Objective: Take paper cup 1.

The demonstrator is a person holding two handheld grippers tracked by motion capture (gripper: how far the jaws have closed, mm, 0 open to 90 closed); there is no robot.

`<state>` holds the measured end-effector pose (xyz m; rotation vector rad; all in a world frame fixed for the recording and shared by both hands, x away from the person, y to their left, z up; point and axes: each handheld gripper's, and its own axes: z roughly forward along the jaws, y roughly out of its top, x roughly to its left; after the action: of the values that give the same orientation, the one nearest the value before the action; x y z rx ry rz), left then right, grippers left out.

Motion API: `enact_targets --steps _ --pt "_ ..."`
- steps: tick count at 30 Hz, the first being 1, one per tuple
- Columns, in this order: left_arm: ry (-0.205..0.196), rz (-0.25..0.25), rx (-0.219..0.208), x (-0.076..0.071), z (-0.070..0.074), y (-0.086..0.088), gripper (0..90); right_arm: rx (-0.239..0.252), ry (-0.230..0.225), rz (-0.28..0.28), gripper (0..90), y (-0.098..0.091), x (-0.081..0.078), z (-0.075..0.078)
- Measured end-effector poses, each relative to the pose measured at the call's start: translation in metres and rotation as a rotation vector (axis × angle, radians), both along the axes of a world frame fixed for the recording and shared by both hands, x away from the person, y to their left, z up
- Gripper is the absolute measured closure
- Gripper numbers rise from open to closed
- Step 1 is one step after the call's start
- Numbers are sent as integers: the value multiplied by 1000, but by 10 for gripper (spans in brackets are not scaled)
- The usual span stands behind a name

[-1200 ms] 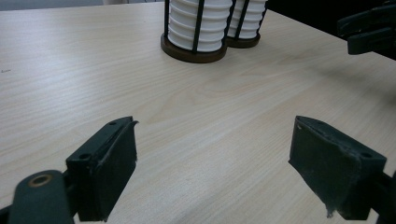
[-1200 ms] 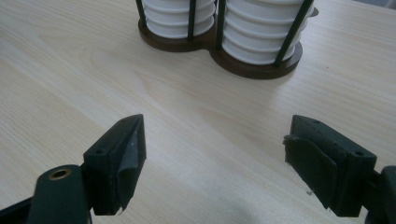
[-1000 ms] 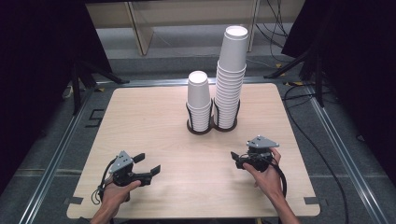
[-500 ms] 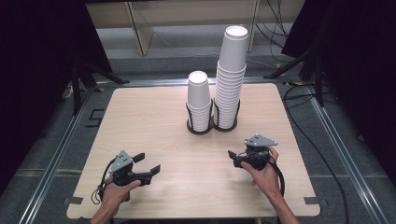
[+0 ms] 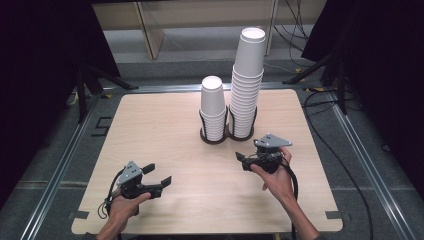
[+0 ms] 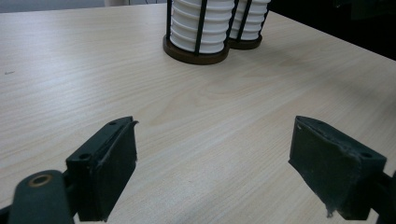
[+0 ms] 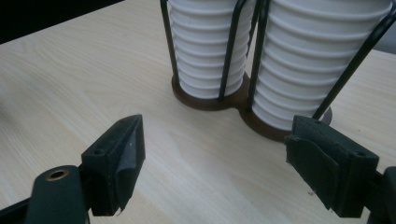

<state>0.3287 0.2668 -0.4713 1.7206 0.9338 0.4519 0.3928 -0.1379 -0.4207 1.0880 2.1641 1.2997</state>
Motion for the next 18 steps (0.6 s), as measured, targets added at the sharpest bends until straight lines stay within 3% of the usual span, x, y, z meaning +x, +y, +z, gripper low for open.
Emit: enact_targets --steps 7,13,18 --pt "-1 1 0 0 0 0 145 23 -25 6 194 6 8 15" --pt "1 0 39 0 1 1 144 36 -57 30 177 17 16 32" --pt "1 -1 38 0 1 1 144 37 -75 51 167 27 22 40"
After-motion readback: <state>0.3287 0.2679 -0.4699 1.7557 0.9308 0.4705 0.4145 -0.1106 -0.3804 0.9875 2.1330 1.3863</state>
